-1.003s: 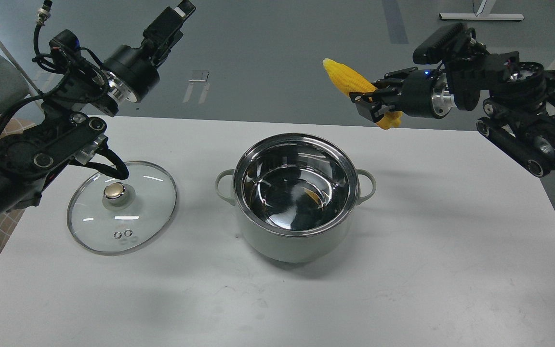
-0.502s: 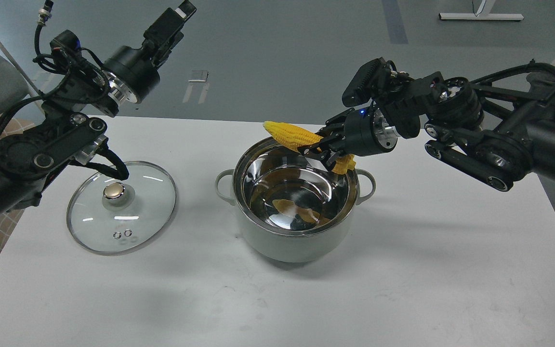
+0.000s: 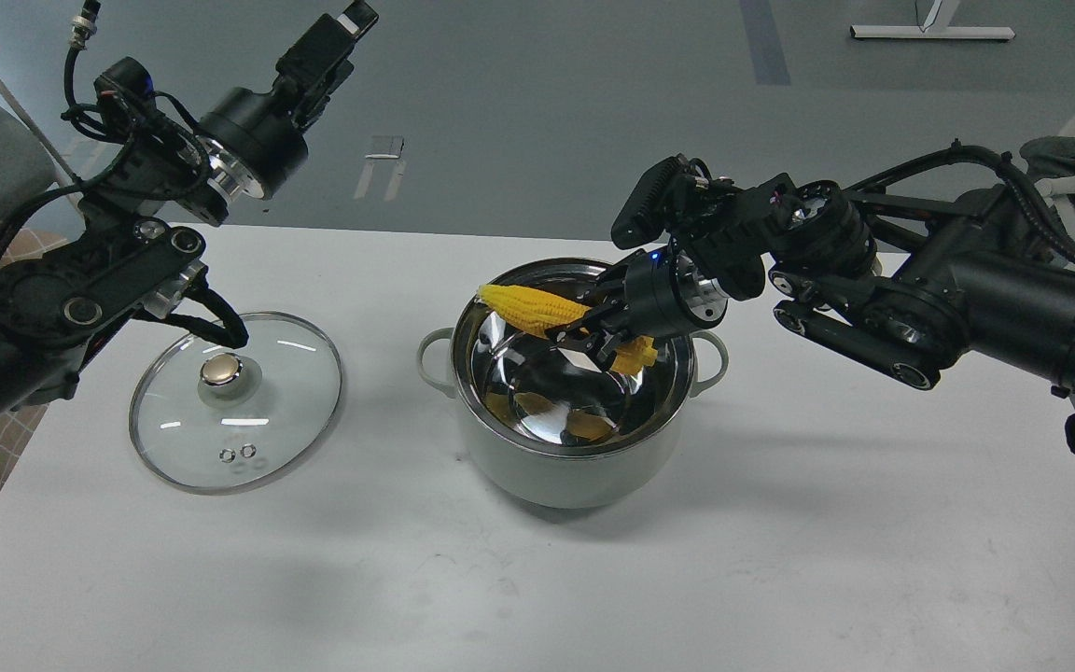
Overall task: Open pot and put corn in
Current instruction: 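Lower the corn cob into the pot with the right gripper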
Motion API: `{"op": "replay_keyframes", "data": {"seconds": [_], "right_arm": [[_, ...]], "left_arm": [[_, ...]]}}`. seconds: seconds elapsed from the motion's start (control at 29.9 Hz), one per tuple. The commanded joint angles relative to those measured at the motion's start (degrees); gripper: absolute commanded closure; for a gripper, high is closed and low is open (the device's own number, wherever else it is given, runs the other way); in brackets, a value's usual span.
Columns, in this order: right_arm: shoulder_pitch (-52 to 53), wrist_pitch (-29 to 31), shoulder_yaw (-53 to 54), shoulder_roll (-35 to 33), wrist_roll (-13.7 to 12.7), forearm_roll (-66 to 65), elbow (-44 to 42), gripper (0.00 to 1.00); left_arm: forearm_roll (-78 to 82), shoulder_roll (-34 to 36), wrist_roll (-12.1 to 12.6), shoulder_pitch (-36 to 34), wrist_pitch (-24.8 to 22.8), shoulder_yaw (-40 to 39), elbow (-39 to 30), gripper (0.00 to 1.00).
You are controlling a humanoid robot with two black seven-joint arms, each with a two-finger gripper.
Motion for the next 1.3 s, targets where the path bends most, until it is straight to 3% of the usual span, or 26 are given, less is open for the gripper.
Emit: {"op": "replay_keyframes", "data": {"seconds": [0.0,0.4,0.54,0.8,0.94,1.27], "right_arm": [[-0.08,0.4,-1.11,-0.15,-0.01,-0.01,-0.24,0.98],[-1.22,0.23,-1.2,3.19,-0.01,-0.01,-3.67,0.9],[-1.4,0.23,-1.29,3.72,-0.01,-0.01,-3.93,0.78],[-1.66,0.23,-1.29,3.63,-0.01,-0.01,-3.85,0.66],[-1.66,0.14,-1.29,3.54,-0.01,0.26,-3.76,0.5],[-1.66,0.14,-1.29,3.19,-0.01,0.78,-3.58,0.26]], "left_arm": [[-0.01,-0.08,0.0,-0.09,0.0,-0.01,0.0,0.03],[-0.01,0.1,0.0,-0.09,0.09,-0.01,0.0,0.03],[-0.01,0.27,0.0,0.0,0.0,-0.01,0.0,0.03],[-0.01,0.27,0.0,0.0,0.0,-0.1,0.0,0.03],[-0.01,0.19,0.0,0.0,0.08,-0.1,0.0,0.03],[-0.01,0.63,0.0,0.0,0.08,-0.1,-0.09,0.03]]}}
